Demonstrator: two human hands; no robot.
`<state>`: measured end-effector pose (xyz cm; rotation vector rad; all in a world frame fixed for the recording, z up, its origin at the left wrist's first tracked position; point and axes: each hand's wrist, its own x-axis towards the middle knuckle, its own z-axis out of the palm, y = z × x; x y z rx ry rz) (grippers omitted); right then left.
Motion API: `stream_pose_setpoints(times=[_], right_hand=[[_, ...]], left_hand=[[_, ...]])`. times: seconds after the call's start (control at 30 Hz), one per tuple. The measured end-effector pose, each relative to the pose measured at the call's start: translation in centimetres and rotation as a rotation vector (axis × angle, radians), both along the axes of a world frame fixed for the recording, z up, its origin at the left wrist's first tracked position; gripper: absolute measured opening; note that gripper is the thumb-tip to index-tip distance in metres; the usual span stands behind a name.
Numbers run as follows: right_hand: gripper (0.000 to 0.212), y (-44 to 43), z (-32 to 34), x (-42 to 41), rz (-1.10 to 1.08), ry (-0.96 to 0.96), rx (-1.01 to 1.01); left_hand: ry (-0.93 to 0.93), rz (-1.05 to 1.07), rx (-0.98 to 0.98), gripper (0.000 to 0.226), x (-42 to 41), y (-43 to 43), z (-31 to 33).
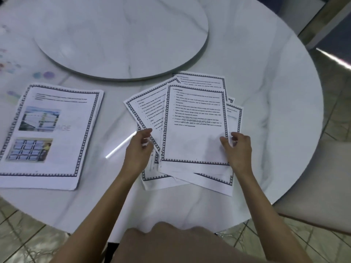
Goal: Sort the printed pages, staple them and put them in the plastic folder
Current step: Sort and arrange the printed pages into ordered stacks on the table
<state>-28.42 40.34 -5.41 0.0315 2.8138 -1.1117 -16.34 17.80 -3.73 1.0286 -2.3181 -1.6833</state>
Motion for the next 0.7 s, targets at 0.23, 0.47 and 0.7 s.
stream_pose_setpoints(times=[0.23, 0.47, 0.7], right_hand=[[0.057, -0.5, -0.3, -0.1, 0.078, -0.059, 0.160], [0.071, -1.5, -0.2, 0.7, 0.072, -0.085, 0.259], [0.034, -1.2, 0.4, 0.9, -0.029, -0.142, 0.003]], left_hand=[[-0.142, 0.049, 0.030, 0.038, -1.1, 0.3, 0.5], [-0.259, -0.054, 0.093, 0.043, -1.5, 0.1, 0.6], [-0.266, -0.118, 0.108, 0.037, -1.6, -0.1, 0.4]])
